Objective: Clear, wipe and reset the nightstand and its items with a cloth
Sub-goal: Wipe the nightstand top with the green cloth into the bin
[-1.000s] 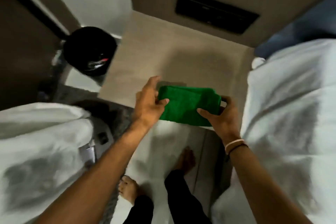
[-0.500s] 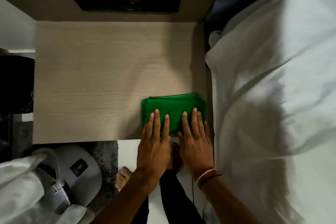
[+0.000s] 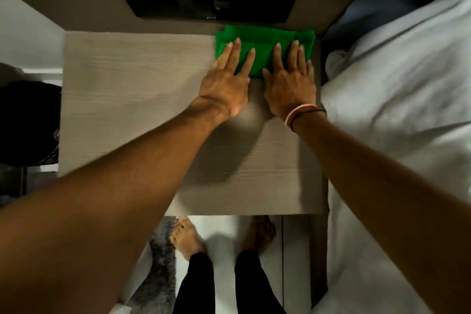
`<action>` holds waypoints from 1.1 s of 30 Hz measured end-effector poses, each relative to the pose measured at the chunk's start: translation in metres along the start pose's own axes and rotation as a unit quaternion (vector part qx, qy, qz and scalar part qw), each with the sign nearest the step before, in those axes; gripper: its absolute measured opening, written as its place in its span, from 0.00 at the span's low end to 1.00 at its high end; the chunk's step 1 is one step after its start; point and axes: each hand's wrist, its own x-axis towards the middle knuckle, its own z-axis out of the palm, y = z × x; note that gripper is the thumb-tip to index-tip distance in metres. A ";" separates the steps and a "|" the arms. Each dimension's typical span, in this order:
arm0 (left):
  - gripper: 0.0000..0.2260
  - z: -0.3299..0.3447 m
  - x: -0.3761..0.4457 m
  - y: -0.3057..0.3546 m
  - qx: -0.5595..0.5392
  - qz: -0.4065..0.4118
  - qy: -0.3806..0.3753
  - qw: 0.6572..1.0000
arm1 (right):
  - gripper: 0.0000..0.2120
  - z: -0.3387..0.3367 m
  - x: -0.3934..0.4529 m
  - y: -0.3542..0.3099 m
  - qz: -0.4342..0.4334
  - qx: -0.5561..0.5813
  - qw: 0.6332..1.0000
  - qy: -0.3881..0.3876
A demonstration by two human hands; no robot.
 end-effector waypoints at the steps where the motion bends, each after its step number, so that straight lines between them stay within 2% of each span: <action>1: 0.27 0.002 -0.006 0.000 -0.012 -0.004 -0.002 1.000 | 0.29 0.003 -0.006 -0.001 -0.002 0.001 1.000 0.003; 7: 0.25 0.039 -0.085 -0.009 -0.012 0.014 0.059 0.998 | 0.30 0.037 -0.081 -0.009 -0.034 0.014 0.999 0.037; 14: 0.26 0.109 -0.249 -0.021 -0.006 0.010 0.035 0.999 | 0.29 0.096 -0.234 -0.041 -0.030 -0.022 0.999 0.008; 18: 0.26 0.122 -0.300 -0.045 0.011 0.003 0.037 0.999 | 0.32 0.115 -0.275 -0.065 -0.078 -0.062 0.995 -0.009; 21: 0.27 0.118 -0.291 -0.066 0.027 0.009 0.015 0.999 | 0.36 0.122 -0.269 -0.080 -0.092 -0.053 0.994 -0.021; 24: 0.28 0.098 -0.250 -0.090 0.045 0.019 0.007 0.999 | 0.37 0.116 -0.234 -0.098 -0.086 -0.022 0.996 0.014; 28: 0.27 0.045 -0.161 -0.132 0.053 0.041 0.053 0.996 | 0.35 0.084 -0.137 -0.133 -0.072 0.010 0.995 0.071; 33: 0.28 -0.021 -0.058 -0.178 0.051 0.018 0.031 0.998 | 0.31 0.033 -0.008 -0.169 -0.069 -0.003 0.993 0.093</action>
